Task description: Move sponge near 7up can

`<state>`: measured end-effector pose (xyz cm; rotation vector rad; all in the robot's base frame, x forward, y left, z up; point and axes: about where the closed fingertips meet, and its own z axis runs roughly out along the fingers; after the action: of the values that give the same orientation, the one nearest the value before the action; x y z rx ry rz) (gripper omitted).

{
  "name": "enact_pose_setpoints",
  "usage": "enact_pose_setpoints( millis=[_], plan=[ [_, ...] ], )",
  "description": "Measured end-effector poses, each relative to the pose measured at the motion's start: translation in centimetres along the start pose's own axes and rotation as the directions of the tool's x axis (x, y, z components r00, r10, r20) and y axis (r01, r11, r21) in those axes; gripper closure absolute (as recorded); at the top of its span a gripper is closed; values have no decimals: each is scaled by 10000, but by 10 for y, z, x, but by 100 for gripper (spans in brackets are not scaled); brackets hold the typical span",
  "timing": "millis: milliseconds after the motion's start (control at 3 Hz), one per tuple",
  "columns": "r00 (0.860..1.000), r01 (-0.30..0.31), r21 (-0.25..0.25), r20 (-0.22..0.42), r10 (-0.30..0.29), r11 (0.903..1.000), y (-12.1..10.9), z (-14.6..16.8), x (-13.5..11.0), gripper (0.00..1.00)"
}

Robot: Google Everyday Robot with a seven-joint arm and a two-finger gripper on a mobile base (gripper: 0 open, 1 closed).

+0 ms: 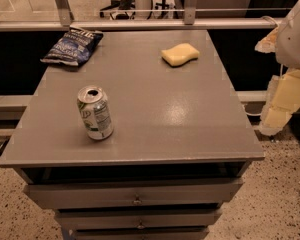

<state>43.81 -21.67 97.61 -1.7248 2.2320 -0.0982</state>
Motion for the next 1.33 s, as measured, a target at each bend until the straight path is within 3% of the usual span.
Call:
enact_pose_setpoints(
  millis=[333, 667, 1000, 1333],
  plan=[
    [10000, 0, 2, 1, 0, 10000, 0, 0, 0, 0],
    [9979, 77, 63, 642, -80, 10000, -20, 19, -13, 0],
    [9850, -67, 227, 1725, 27, 9997, -68, 54, -34, 0],
    [9636, -306, 433, 2667, 180, 9986, -118, 85, -54, 0]
  ],
)
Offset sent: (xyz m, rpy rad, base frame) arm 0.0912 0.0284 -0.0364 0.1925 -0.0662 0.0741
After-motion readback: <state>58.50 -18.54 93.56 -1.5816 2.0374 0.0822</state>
